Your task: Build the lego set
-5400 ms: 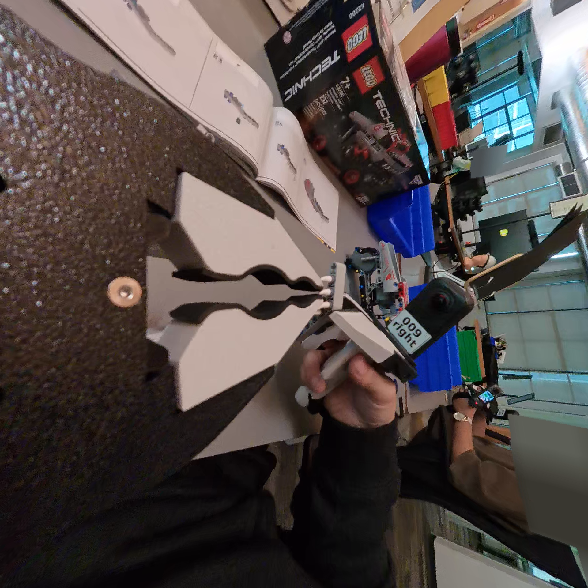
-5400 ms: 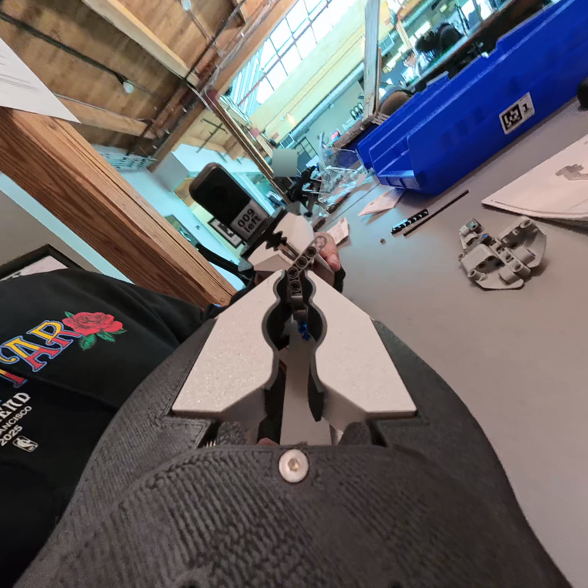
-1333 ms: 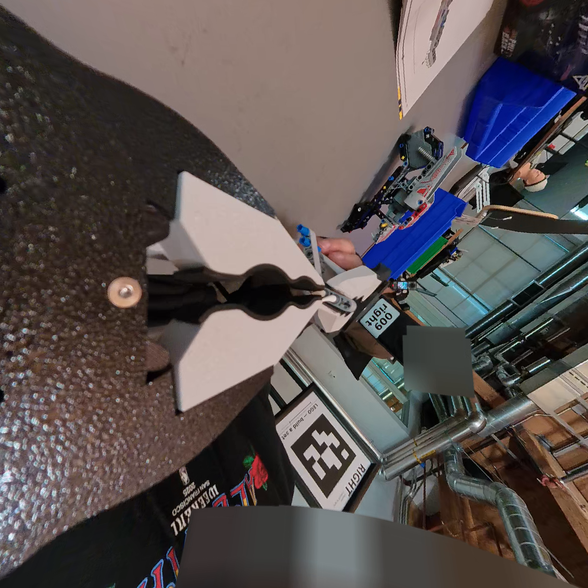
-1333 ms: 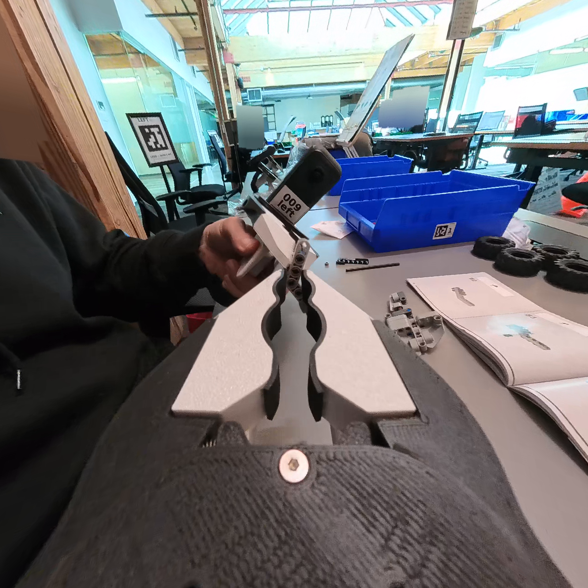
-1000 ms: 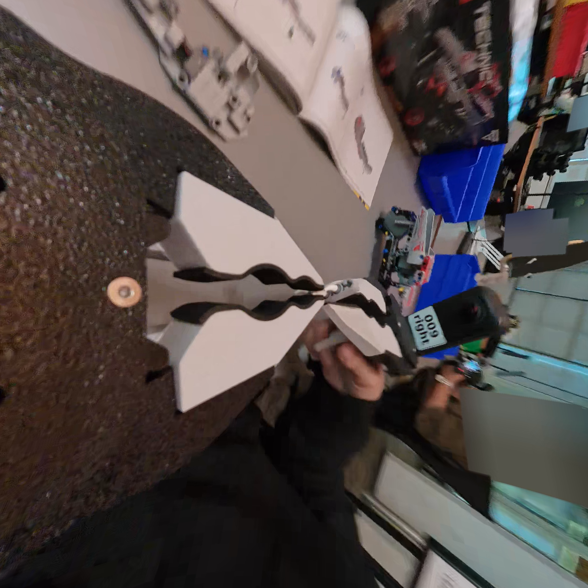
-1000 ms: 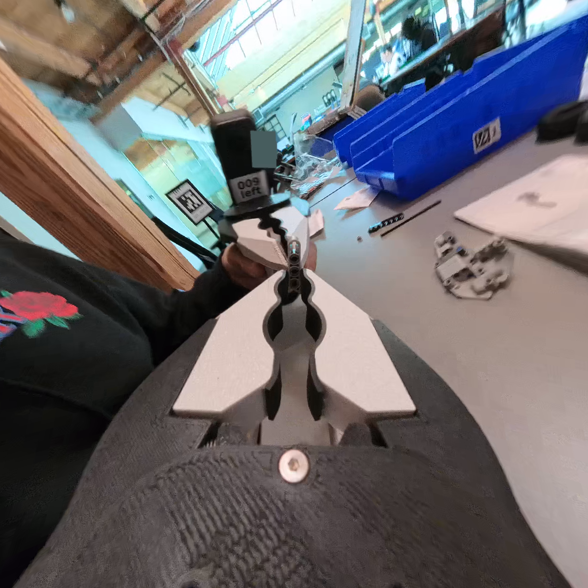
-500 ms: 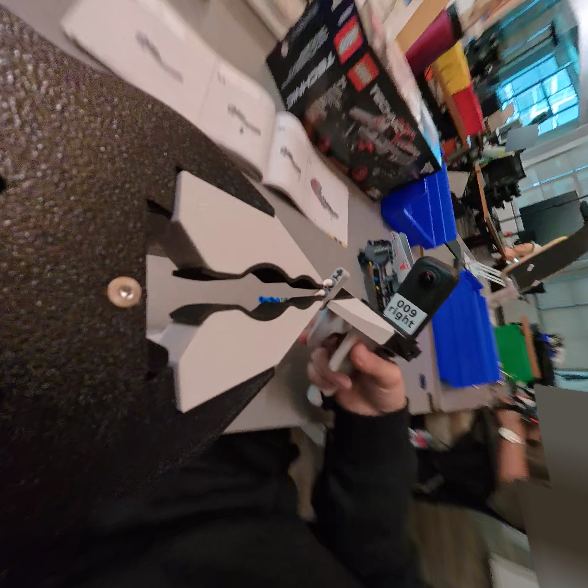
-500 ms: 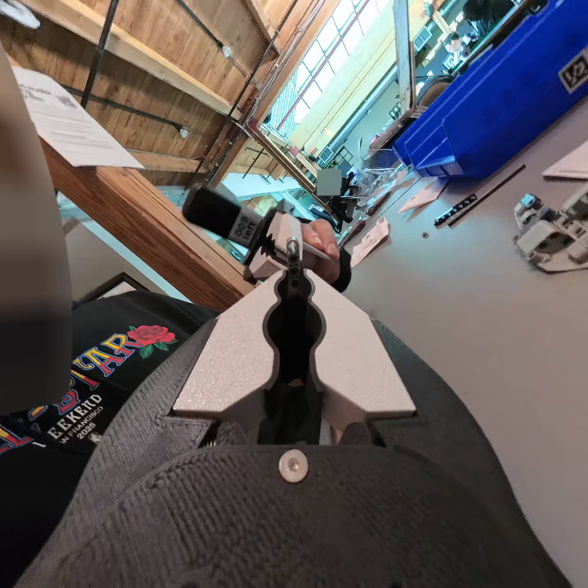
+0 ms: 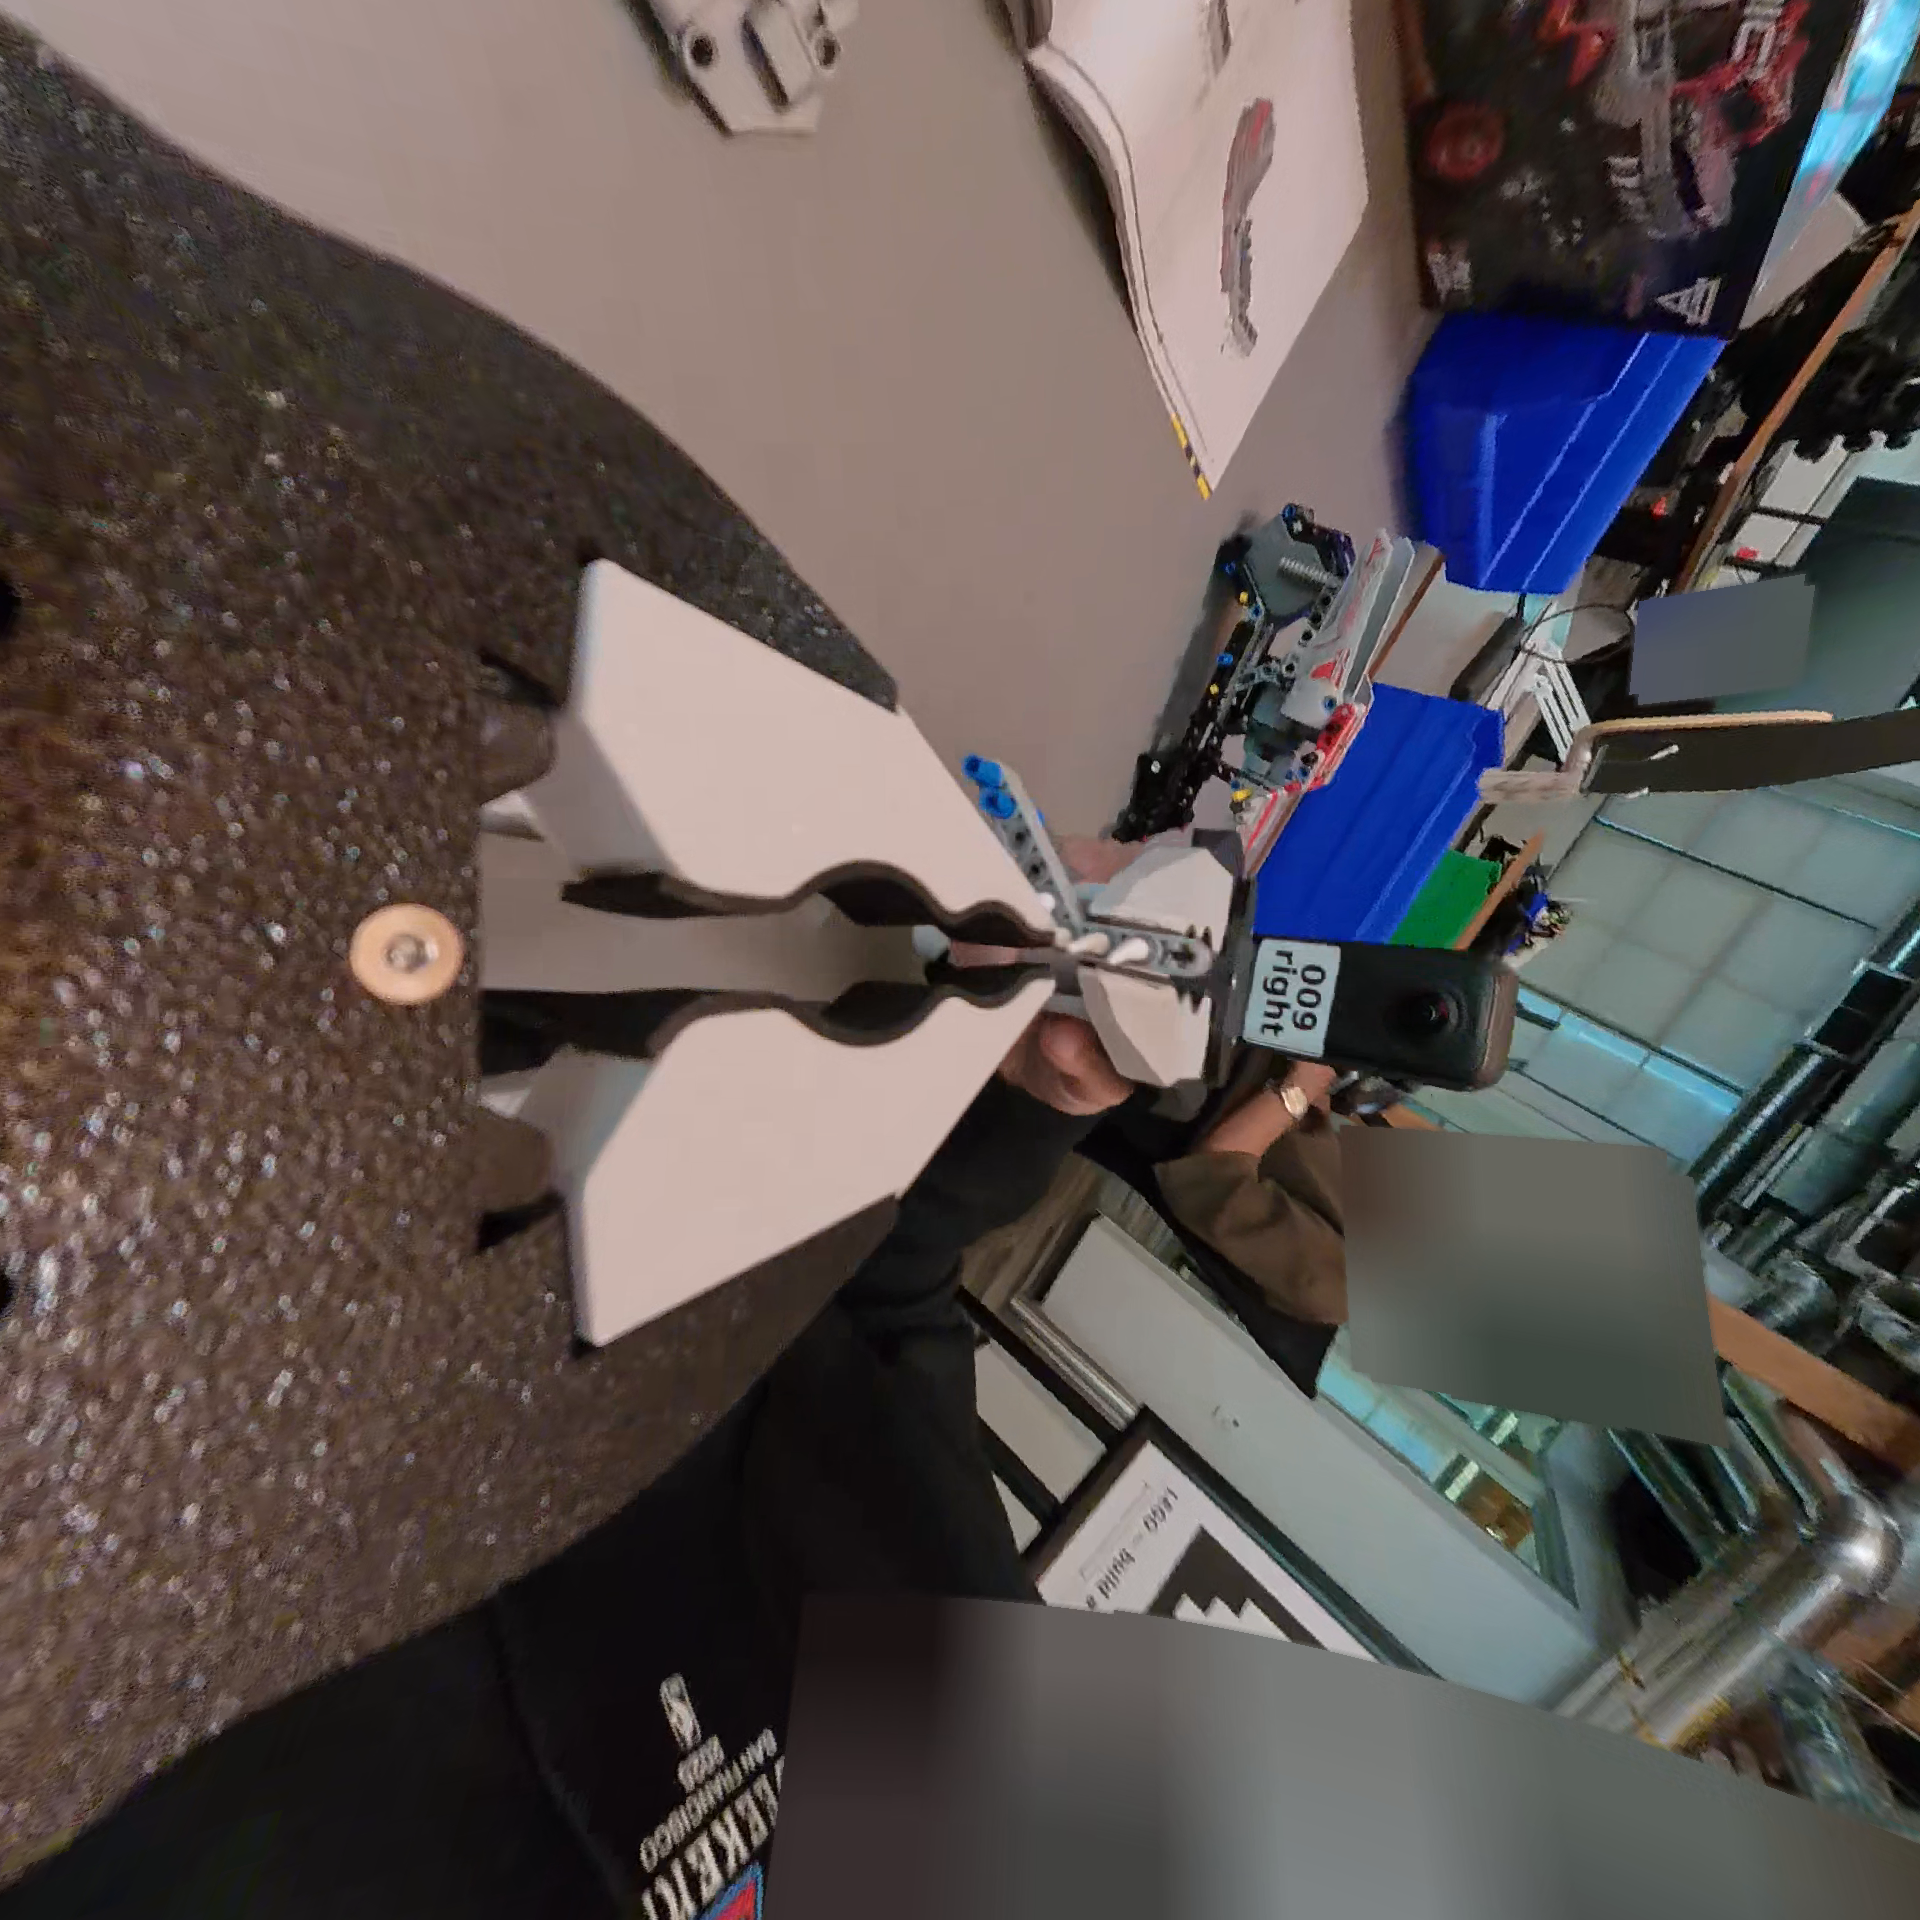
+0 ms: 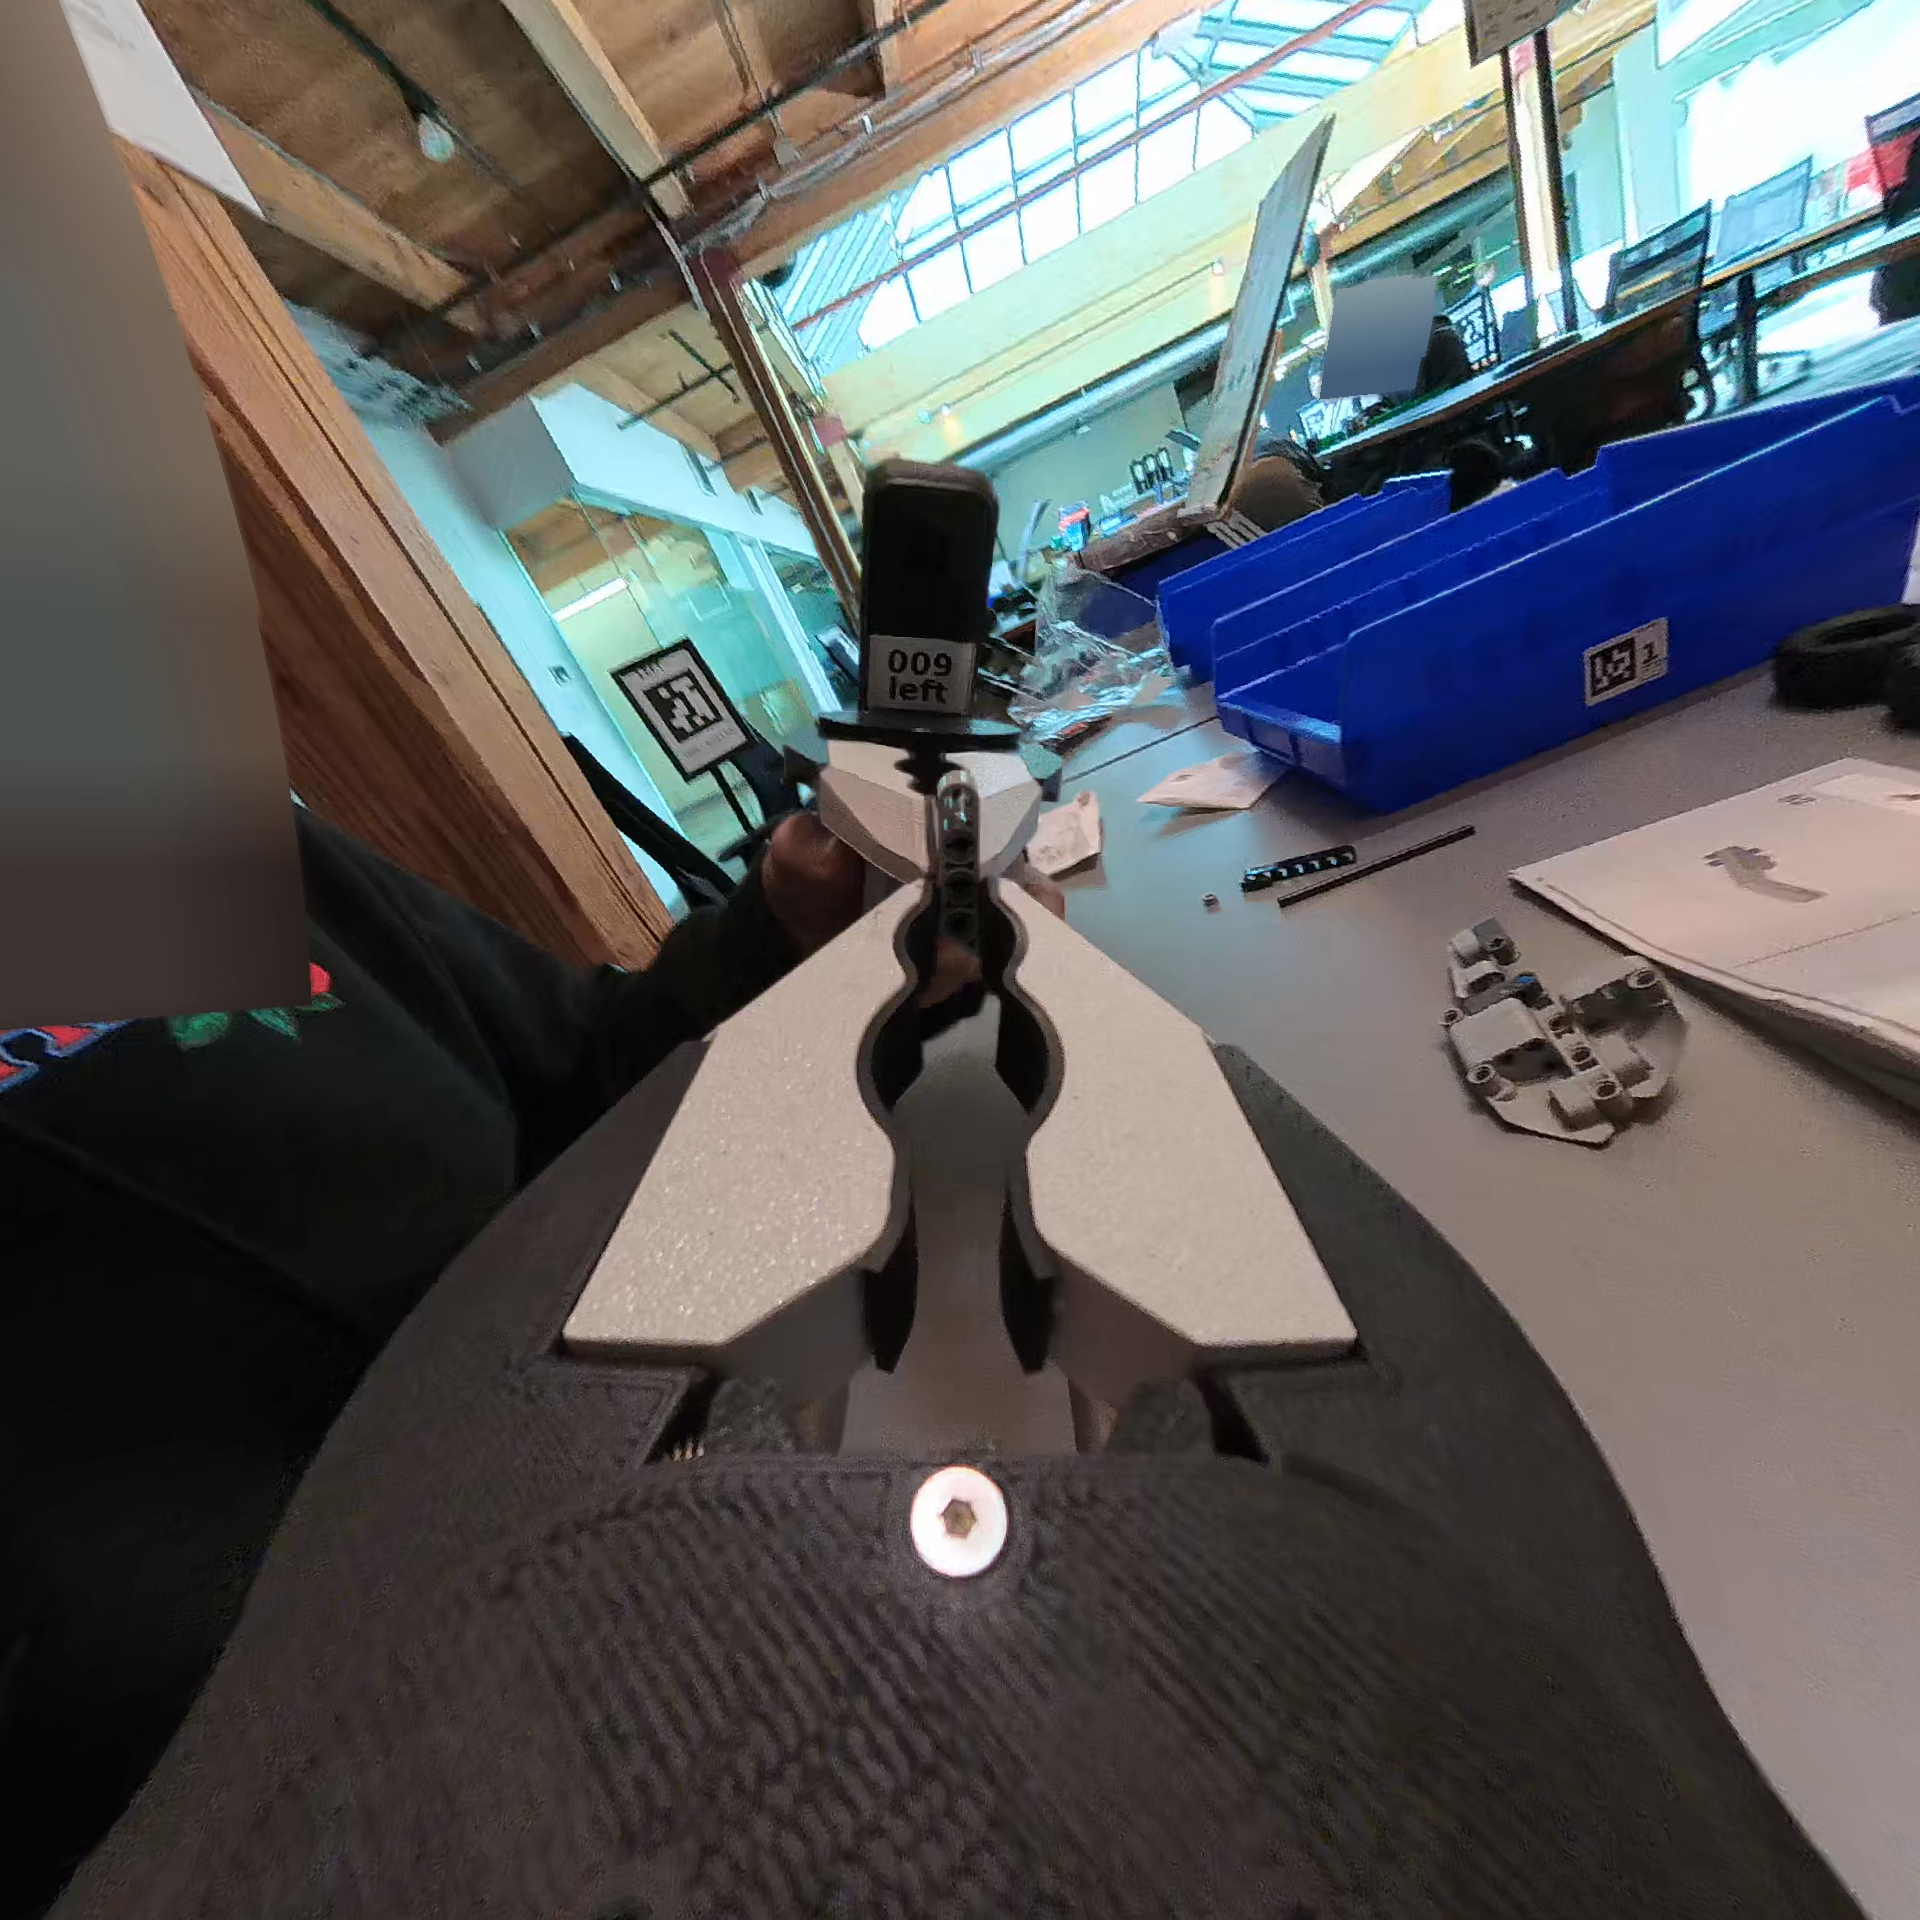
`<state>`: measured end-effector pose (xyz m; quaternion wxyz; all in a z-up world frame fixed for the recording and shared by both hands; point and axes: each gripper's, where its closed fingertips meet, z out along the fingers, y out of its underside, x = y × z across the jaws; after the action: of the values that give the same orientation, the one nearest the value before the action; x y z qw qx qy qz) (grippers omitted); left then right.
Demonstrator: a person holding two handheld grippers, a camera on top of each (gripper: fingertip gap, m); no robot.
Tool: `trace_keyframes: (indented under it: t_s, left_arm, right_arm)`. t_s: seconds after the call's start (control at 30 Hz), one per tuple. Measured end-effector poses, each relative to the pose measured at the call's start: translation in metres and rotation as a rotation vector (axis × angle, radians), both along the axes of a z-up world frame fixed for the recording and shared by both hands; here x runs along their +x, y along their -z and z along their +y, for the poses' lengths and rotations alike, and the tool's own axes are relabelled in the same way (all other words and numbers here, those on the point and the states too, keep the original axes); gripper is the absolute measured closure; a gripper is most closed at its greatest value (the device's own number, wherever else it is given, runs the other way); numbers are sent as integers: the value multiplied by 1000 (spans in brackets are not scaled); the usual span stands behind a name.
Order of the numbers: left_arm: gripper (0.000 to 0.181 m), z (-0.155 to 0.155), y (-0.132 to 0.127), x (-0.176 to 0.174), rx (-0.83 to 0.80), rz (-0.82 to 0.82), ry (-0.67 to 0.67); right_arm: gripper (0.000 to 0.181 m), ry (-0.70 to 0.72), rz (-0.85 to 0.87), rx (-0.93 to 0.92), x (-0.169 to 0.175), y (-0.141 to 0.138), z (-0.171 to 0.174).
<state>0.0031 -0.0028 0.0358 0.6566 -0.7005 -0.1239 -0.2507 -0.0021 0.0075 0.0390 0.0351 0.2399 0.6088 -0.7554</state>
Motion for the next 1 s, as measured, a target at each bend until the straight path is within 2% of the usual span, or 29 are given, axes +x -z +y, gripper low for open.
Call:
trace_keyframes:
  t_s: [0.1,0.3,0.37,0.73,1.0]
  left_arm:
    - [181,1,0,2,11,-66,22]
    - [181,-1,7,-2,-26,-73,16]
    - [173,-2,9,-10,-41,-69,-31]
    - [181,0,12,-5,-34,-102,4]
    - [181,2,20,-7,-22,-292,43]
  right_arm:
    - [175,29,56,63,0,3,-4]
    - [175,74,111,161,-3,10,-5]
    - [175,81,113,147,-3,8,-4]
    - [175,83,146,214,-2,12,-9]
    - [175,101,219,318,-2,20,-10]
